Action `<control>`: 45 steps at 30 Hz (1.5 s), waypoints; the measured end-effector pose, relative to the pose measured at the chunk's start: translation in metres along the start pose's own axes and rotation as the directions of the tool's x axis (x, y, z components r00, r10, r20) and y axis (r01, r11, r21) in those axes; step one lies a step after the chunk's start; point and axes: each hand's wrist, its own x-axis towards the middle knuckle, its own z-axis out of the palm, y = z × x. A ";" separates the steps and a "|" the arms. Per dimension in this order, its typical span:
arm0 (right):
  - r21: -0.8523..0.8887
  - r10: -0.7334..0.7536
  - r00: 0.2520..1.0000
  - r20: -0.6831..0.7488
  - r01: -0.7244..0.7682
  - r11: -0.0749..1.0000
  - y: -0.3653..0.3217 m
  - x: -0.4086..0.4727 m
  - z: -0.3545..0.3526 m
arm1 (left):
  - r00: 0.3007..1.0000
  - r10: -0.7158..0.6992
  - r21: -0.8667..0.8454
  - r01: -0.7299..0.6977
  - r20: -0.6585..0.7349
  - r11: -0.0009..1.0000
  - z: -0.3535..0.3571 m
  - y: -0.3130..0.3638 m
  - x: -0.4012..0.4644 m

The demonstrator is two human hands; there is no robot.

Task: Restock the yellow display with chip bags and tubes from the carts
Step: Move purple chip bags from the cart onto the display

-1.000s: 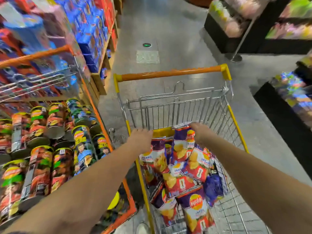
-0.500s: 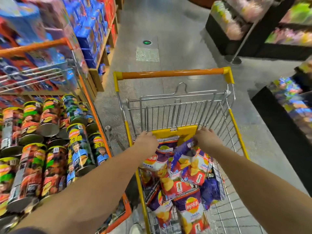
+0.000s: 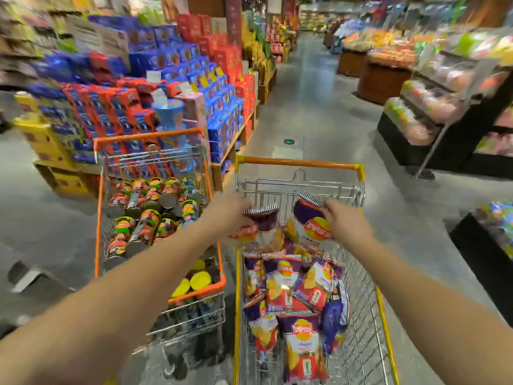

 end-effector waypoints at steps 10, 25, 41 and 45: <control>0.033 -0.392 0.920 -0.007 0.392 0.919 -0.164 -0.075 -0.057 | 0.927 -0.357 0.003 0.360 -0.113 0.933 -0.091 -0.058 -0.225; 0.169 -0.916 0.401 -0.008 0.903 0.394 -0.544 -0.235 0.009 | 0.510 -0.857 0.012 0.860 -0.073 0.511 -0.104 -0.199 -0.622; 0.058 -0.997 0.060 -0.037 0.997 0.058 -0.867 -0.372 0.006 | 0.290 -0.948 0.189 0.946 -0.128 0.264 -0.143 -0.367 -0.895; 0.007 -0.998 0.021 -0.066 1.000 0.021 -0.943 -0.366 0.003 | 0.253 -0.955 0.260 0.943 -0.156 0.208 -0.162 -0.429 -0.913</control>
